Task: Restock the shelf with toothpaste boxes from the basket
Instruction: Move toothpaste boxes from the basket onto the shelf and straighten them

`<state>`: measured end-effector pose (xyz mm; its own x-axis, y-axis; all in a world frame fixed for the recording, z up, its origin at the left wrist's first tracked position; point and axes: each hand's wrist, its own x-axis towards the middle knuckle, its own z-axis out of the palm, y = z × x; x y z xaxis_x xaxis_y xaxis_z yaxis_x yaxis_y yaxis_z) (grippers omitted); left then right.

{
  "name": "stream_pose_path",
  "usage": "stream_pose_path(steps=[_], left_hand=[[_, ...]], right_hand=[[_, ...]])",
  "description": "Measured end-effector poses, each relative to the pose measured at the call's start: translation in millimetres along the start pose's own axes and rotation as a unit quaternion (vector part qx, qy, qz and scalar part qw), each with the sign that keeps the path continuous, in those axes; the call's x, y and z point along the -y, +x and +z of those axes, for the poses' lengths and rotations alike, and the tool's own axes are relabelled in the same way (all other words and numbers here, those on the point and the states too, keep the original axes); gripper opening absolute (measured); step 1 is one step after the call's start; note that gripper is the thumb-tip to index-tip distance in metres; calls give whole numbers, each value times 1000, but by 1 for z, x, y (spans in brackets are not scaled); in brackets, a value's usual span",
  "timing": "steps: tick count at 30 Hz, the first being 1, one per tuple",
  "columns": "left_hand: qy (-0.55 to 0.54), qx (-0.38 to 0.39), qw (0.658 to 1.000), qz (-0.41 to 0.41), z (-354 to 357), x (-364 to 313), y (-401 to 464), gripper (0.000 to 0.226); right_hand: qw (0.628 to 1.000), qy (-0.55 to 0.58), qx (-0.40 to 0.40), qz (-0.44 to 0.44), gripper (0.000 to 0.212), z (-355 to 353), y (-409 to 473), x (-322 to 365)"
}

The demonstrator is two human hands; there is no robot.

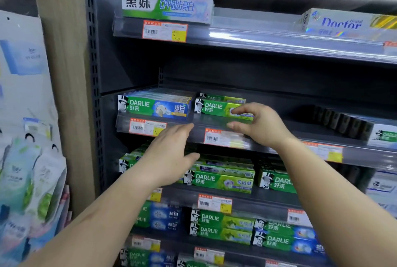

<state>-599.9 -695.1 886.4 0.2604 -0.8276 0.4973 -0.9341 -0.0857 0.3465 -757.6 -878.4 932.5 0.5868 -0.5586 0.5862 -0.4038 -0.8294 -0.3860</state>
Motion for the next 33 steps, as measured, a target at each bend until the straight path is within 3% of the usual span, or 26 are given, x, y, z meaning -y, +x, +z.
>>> stream_pose_path(steps=[5, 9, 14, 20, 24, 28, 33], left_hand=[[9, -6, 999, -39, -7, -4, -47, 73], [39, 0, 993, -110, -21, 33, -114, 71], [87, 35, 960, -264, -40, 114, -239, 73], [124, 31, 887, -443, -117, 206, -415, 71], [132, 21, 845, -517, -175, 279, -523, 71], [134, 48, 814, -563, -219, 352, -599, 70], [103, 80, 806, -577, -231, 430, -642, 70]], right_hand=[[996, 18, 23, -84, 41, 11, -54, 39], [980, 42, 115, -159, 38, 70, -91, 79], [940, 83, 274, -188, 43, 174, -129, 151], [872, 133, 380, -278, 45, 317, -185, 327], [825, 154, 424, -341, 47, 405, -230, 460], [803, 175, 463, -333, 48, 485, -268, 556], [801, 162, 503, -281, 50, 568, -290, 595]])
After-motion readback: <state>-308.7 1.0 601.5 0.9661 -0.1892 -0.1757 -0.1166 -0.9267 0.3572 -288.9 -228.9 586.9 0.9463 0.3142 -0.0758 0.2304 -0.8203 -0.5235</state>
